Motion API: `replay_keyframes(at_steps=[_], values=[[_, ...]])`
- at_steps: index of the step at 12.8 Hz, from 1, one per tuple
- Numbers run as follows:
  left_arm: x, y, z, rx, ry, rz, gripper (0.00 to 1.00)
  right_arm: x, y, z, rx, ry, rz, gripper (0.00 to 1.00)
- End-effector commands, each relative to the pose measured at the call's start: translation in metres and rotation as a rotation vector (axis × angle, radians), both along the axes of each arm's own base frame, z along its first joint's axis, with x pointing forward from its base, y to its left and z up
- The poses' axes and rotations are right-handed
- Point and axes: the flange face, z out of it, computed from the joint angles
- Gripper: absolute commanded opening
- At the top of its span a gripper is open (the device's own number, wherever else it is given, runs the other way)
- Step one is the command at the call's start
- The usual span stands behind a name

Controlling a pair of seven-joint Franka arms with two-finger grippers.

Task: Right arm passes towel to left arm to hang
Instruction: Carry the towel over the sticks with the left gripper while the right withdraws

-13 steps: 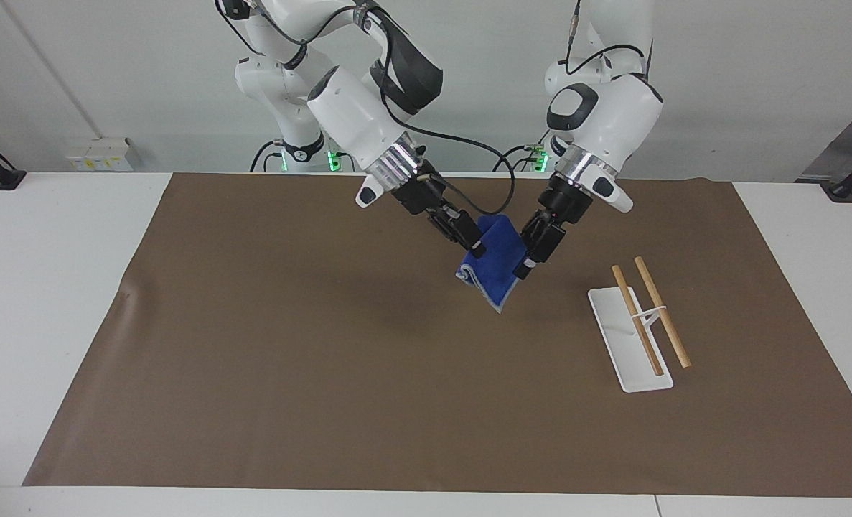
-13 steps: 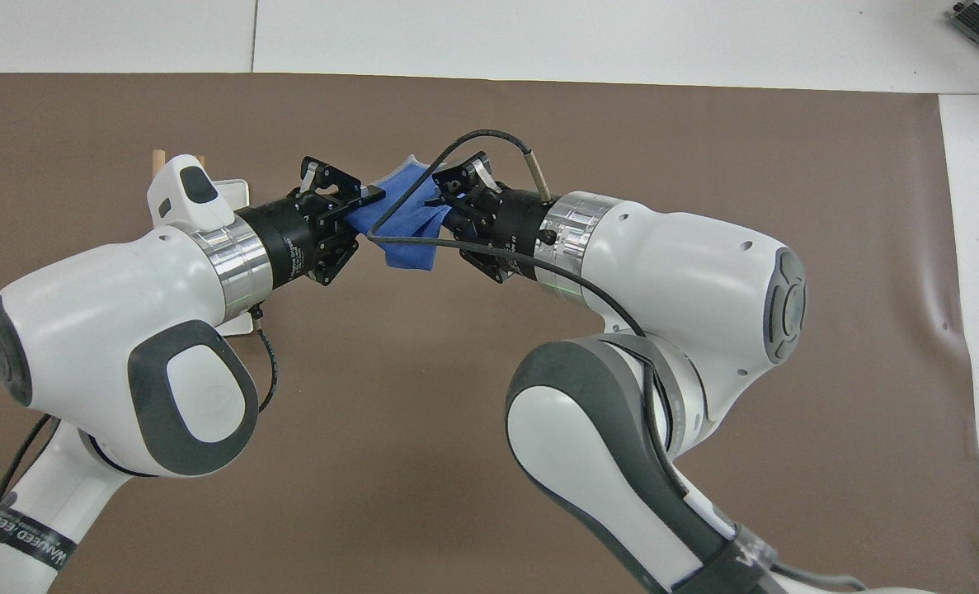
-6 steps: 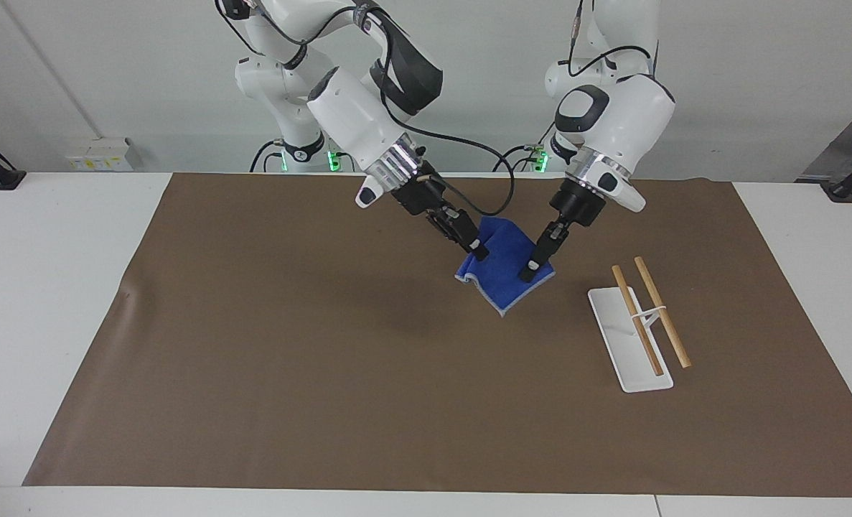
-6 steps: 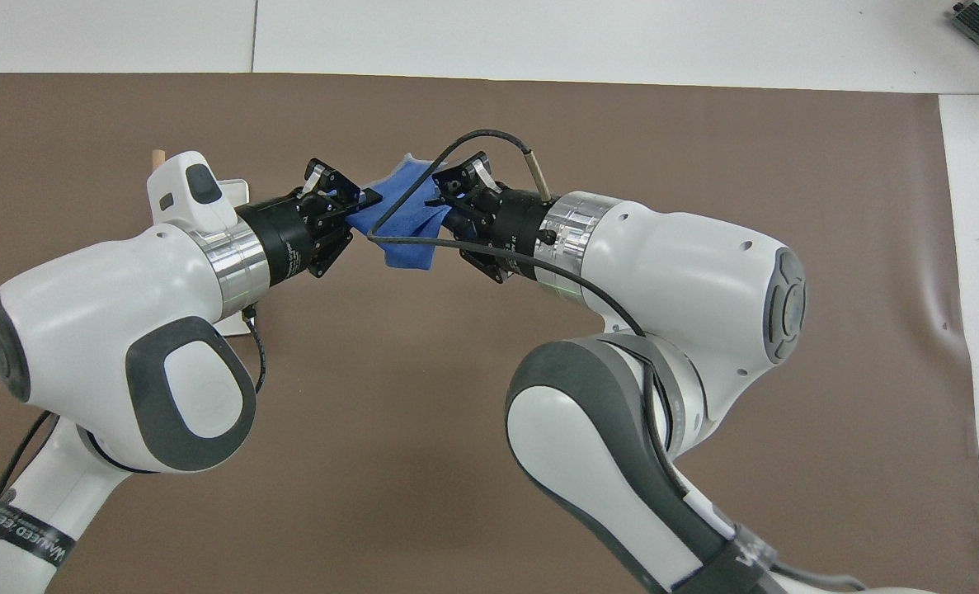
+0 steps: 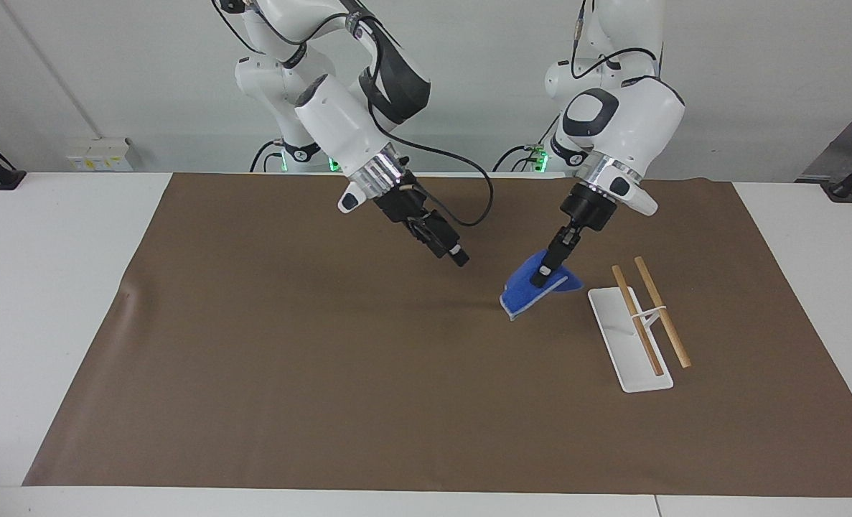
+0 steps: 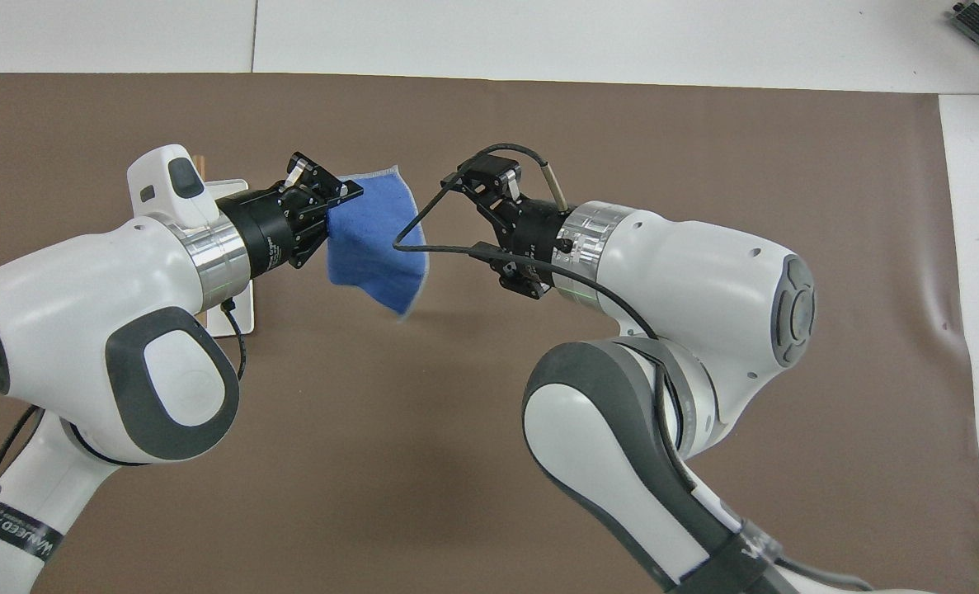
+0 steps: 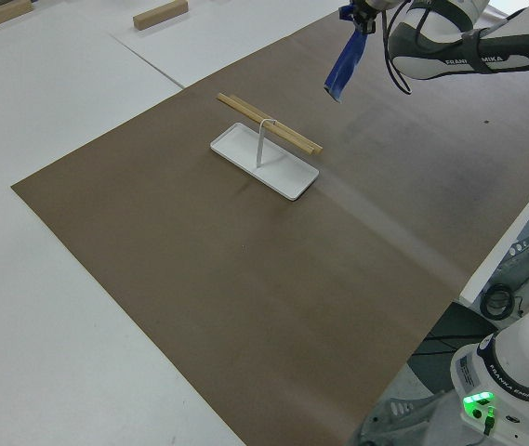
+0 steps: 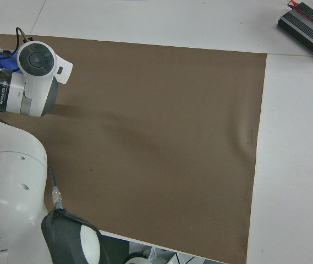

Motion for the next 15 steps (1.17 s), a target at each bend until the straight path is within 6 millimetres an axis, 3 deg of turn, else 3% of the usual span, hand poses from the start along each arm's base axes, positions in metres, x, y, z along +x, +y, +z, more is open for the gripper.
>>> replay_keyframes(at_steps=[1, 4, 6, 8, 11, 15], values=[[0.015, 0.029, -0.016, 0.009, 0.013, 0.048, 0.00, -0.001, -0.038, 0.006, -0.117, -0.012, 0.077, 1.00], [0.032, 0.087, -0.036, 0.049, 0.019, 0.110, 0.00, -0.012, -0.092, 0.014, -0.467, 0.057, 0.302, 1.00], [0.033, 0.118, -0.051, 0.101, 0.012, 0.105, 0.00, -0.024, -0.111, 0.022, -0.643, 0.079, 0.439, 1.00], [0.037, 0.149, -0.054, 0.123, 0.004, 0.135, 0.00, -0.028, -0.132, 0.029, -0.690, 0.116, 0.533, 1.00], [0.038, 0.211, -0.059, 0.174, -0.010, 0.187, 0.00, -0.031, -0.159, 0.040, -0.761, 0.087, 0.644, 1.00], [0.032, 0.253, -0.064, 0.214, -0.017, 0.214, 0.00, -0.037, -0.187, 0.058, -0.808, 0.048, 0.721, 1.00]])
